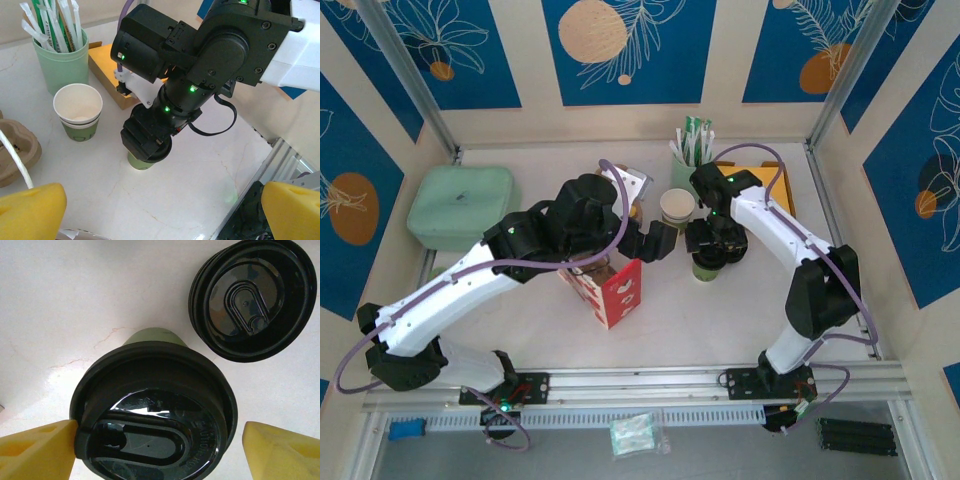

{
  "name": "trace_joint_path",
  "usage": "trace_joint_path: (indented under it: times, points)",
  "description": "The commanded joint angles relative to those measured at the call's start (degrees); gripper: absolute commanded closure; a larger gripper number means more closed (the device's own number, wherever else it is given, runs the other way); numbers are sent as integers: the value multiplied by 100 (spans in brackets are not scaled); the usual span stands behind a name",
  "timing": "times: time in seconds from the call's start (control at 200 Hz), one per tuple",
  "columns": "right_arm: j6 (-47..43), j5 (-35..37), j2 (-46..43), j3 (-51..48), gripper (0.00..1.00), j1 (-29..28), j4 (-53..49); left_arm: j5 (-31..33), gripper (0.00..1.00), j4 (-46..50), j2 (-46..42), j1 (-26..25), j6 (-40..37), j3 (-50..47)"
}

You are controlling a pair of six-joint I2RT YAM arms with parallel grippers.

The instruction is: Pack the takeout coffee

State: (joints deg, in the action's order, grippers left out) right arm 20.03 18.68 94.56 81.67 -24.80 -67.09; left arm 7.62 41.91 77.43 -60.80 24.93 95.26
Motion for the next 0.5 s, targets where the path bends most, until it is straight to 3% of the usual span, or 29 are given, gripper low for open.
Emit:
trace_joint_path:
  times: [0.0, 0.495]
  points:
    - [-81, 68, 88, 176, 16, -57, -146, 83, 1, -114, 10, -46, -147, 124]
    - [-78, -74, 106, -8, 22, -80, -43, 86, 0, -139, 57, -46, -146, 151]
